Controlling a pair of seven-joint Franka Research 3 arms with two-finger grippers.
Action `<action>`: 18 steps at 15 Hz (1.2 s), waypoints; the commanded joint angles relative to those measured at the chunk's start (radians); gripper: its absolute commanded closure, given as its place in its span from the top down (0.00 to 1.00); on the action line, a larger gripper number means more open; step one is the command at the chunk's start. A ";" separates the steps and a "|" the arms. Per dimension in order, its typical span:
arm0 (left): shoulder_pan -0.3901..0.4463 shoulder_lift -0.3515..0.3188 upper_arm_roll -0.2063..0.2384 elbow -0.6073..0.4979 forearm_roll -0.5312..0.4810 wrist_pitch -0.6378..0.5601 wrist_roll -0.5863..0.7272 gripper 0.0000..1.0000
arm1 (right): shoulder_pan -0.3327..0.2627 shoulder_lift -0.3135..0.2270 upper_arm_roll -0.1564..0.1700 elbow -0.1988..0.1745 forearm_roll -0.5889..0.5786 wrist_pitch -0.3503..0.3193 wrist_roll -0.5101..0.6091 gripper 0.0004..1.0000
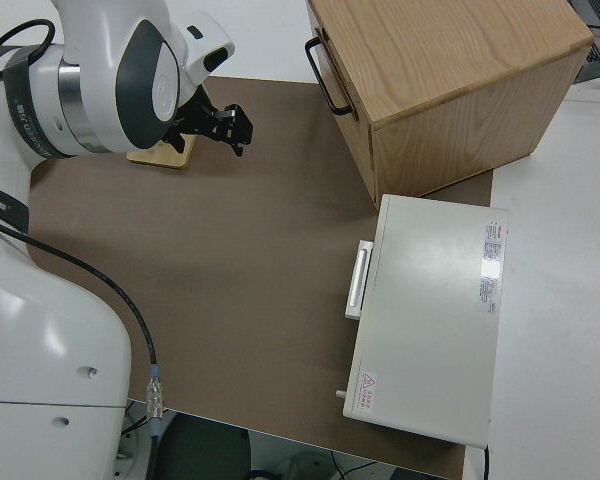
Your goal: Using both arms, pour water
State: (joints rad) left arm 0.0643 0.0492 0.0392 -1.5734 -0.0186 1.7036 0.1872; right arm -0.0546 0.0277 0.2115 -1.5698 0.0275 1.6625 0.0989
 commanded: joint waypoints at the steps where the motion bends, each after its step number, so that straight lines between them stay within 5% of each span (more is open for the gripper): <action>1: 0.092 0.032 0.022 0.023 -0.014 0.051 0.174 1.00 | 0.007 0.052 0.054 -0.064 0.005 0.130 0.022 0.99; 5: 0.212 0.060 0.022 0.030 -0.030 0.105 0.355 1.00 | 0.048 0.144 0.078 -0.062 0.000 0.276 0.015 0.99; 14: 0.413 0.116 0.022 0.035 -0.179 0.235 0.607 1.00 | 0.166 0.342 0.078 -0.035 -0.101 0.666 0.021 0.99; 18: 0.482 0.150 0.021 0.033 -0.312 0.344 0.676 1.00 | 0.177 0.412 0.078 0.002 -0.224 0.752 0.021 0.98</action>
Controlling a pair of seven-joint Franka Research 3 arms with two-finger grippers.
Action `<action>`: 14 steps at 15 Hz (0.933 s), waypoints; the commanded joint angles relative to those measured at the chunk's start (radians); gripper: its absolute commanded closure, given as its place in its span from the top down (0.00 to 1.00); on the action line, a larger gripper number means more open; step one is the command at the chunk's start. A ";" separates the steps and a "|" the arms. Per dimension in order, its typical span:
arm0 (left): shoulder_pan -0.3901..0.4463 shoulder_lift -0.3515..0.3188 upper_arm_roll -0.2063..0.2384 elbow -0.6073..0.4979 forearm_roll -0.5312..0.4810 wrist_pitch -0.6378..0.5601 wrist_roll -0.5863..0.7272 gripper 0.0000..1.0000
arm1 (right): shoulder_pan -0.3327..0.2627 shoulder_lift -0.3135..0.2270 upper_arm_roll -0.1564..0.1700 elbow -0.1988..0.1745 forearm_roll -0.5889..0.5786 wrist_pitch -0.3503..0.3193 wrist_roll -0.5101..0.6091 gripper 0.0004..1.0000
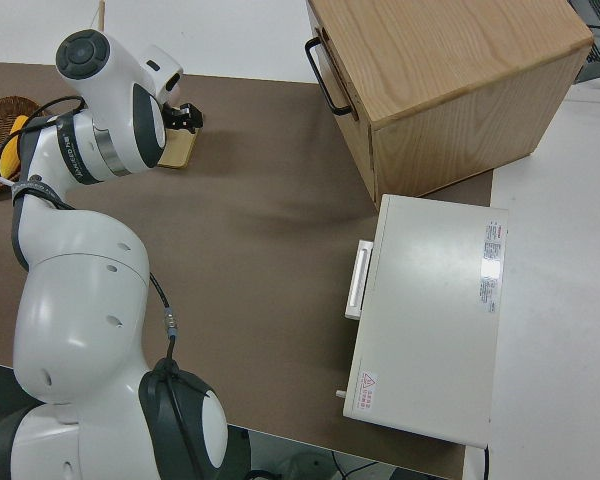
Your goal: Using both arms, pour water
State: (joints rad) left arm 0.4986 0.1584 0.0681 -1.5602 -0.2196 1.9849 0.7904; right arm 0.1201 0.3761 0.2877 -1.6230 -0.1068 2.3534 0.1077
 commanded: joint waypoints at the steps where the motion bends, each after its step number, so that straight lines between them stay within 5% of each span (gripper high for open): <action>1: 0.057 0.043 -0.008 0.008 -0.159 0.102 0.113 1.00 | 0.004 0.079 0.002 0.061 -0.108 0.088 0.014 0.98; 7: 0.069 0.104 -0.025 -0.035 -0.383 0.345 0.197 1.00 | 0.029 0.148 -0.012 0.178 -0.126 0.139 0.014 0.93; 10: 0.055 0.142 -0.050 -0.031 -0.450 0.446 0.196 1.00 | 0.033 0.158 -0.013 0.187 -0.128 0.142 0.012 0.85; 14: 0.057 0.182 -0.077 -0.020 -0.461 0.502 0.204 1.00 | 0.047 0.165 -0.032 0.190 -0.148 0.155 0.007 0.53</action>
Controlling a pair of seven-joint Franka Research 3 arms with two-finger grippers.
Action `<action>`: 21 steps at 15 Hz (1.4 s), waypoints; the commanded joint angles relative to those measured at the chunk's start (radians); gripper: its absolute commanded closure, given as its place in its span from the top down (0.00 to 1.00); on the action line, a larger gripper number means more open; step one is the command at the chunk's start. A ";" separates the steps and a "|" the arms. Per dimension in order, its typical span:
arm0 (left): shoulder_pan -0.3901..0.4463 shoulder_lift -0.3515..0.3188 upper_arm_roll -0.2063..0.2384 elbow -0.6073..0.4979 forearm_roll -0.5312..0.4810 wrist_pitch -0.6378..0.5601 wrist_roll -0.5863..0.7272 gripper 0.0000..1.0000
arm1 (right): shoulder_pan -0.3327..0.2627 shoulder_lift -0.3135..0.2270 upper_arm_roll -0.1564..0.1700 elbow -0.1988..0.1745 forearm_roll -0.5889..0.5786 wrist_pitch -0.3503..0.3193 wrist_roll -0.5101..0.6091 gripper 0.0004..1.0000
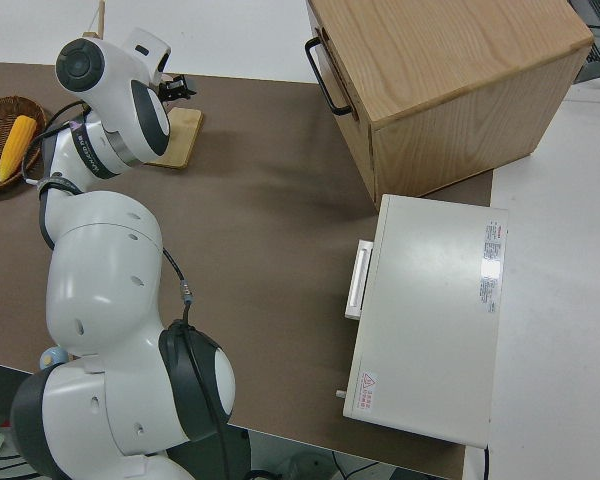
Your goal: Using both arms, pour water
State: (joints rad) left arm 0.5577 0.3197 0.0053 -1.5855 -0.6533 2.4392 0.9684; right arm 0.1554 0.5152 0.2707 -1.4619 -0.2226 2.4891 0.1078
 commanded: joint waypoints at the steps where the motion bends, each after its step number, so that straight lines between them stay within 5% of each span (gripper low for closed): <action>1: -0.002 0.024 -0.016 0.005 -0.028 0.058 0.030 1.00 | 0.019 0.026 -0.016 0.029 -0.038 0.020 0.007 0.43; 6: 0.002 0.055 -0.031 0.019 -0.031 0.095 0.033 1.00 | 0.021 0.028 -0.016 0.029 -0.043 0.019 0.012 0.00; 16: 0.005 0.110 -0.048 0.079 -0.037 0.096 0.033 0.98 | 0.010 0.022 -0.016 0.028 -0.044 0.001 0.012 0.00; 18: 0.007 0.117 -0.047 0.082 -0.054 0.096 0.033 0.84 | 0.010 0.011 -0.015 0.028 -0.064 -0.024 0.010 0.00; 21: 0.005 0.119 -0.045 0.084 -0.063 0.095 0.023 0.18 | 0.003 -0.006 -0.015 0.023 -0.073 -0.041 0.007 0.00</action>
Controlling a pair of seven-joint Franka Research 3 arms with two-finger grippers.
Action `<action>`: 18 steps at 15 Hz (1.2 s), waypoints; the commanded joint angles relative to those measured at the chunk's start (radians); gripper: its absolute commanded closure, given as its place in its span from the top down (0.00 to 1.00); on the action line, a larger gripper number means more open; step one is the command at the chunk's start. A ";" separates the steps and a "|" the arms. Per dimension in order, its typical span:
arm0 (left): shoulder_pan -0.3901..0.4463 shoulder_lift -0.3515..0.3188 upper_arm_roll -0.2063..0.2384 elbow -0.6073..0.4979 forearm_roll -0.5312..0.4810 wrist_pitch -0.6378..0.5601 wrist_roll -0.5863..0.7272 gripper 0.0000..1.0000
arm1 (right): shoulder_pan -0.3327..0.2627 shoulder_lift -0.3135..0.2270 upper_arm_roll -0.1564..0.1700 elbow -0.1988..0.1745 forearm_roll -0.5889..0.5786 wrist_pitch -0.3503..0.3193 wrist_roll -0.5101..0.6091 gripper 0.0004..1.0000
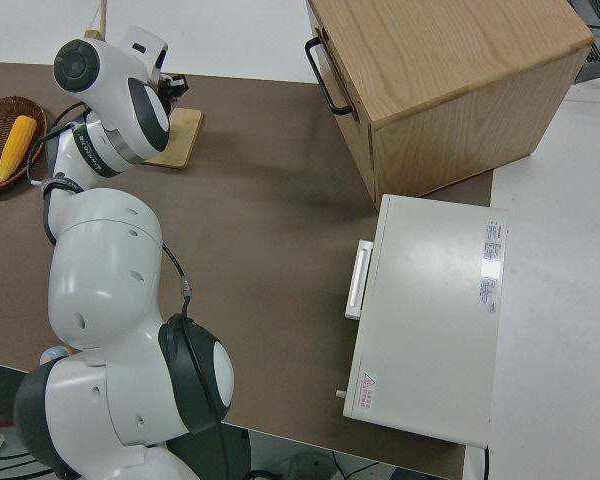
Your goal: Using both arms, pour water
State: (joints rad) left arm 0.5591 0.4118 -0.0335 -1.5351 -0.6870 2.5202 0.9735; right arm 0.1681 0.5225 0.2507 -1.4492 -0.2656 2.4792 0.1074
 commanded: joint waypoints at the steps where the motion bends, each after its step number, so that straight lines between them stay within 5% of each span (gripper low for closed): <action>1: 0.005 0.027 -0.006 0.033 -0.028 0.014 0.017 0.01 | -0.015 -0.021 0.005 0.007 -0.034 -0.040 0.006 0.00; 4: 0.004 0.027 -0.006 0.035 -0.028 0.014 0.010 0.00 | -0.042 -0.053 0.018 -0.009 -0.034 -0.081 -0.018 0.00; 8: -0.002 0.022 -0.002 0.073 -0.017 0.002 -0.025 0.00 | -0.081 -0.117 0.019 -0.083 -0.027 -0.092 -0.060 0.00; 10: -0.004 0.016 0.003 0.076 0.001 -0.003 -0.052 0.00 | -0.114 -0.148 0.045 -0.118 -0.027 -0.109 -0.063 0.00; 18: -0.010 -0.074 -0.003 0.113 0.223 -0.185 -0.338 0.00 | -0.193 -0.210 0.061 -0.123 -0.020 -0.267 -0.138 0.00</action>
State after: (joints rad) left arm 0.5580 0.4088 -0.0332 -1.4468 -0.5514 2.4182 0.7734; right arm 0.0168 0.3536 0.2913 -1.5341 -0.2769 2.2579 0.0016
